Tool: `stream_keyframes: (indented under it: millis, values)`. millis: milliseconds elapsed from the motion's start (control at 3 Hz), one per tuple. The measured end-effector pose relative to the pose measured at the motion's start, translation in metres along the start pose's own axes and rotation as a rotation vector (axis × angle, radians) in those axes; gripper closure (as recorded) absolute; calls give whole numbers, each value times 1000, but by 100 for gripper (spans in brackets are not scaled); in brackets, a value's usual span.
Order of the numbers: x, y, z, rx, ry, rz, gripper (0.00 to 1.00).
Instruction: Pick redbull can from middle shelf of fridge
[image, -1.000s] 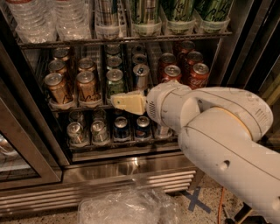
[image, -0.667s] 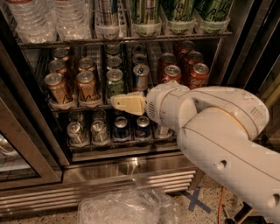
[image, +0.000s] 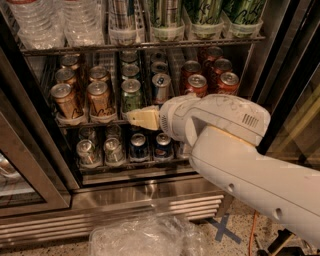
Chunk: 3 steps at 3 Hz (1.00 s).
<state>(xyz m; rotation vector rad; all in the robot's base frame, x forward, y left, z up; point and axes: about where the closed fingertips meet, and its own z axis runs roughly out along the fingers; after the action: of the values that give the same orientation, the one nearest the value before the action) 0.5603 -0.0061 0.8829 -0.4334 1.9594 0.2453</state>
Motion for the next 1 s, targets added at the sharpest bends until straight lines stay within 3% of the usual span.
stream_keyframes:
  millis: [667, 1000]
  values:
    - [-3, -5, 11, 21, 0, 17, 0]
    - [-2, -6, 31, 43, 1, 26, 0]
